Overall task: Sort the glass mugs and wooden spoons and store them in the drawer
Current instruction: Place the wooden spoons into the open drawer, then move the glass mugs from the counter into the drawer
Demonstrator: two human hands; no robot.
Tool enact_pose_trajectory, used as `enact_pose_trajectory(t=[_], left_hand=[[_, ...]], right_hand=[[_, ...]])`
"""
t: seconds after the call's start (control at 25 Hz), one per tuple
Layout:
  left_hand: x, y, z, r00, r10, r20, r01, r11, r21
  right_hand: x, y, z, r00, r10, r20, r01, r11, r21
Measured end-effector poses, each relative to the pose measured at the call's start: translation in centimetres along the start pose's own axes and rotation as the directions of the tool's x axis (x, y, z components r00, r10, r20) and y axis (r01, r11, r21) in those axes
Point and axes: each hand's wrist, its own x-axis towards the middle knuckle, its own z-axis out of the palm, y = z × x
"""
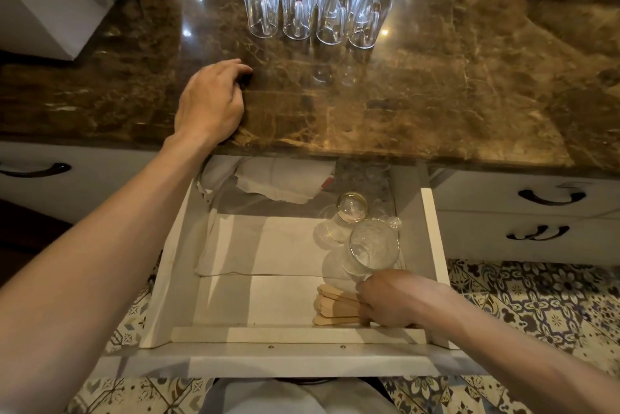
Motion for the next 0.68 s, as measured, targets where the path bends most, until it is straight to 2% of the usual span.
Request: enact_pose_trajectory(t=[0.2,0.32,0.44,0.68], left_hand=[[-0.2,-0.8,-0.3,1.000,-0.003,-0.019,0.003,1.000,0.007],[-0.5,-1.0,-0.1,1.000,0.001,-0.004,-0.001,1.000,0.004],[-0.3,-0.9,0.0,1.000,0.006,-0.003,-0.006,1.000,-0.002],[0.4,-0.5,-0.1,1.000,0.015,-0.012,-0.015,0.999,-0.030]], right_hand=[[-1.6,-1.2,-4.6,0.995,-0.098,0.034,0.096,0.994,0.049],[-2.5,-1.3,-8.3,0.976,-0.203,-0.084,0.217,0.950,0.226],[-2.6,-0.8,-12.1,0.931,-0.255,-0.263,0.349,0.836,0.424],[-0.4,1.3,-18.7,0.826,-0.158,-0.541,0.522,0.578,0.628]])
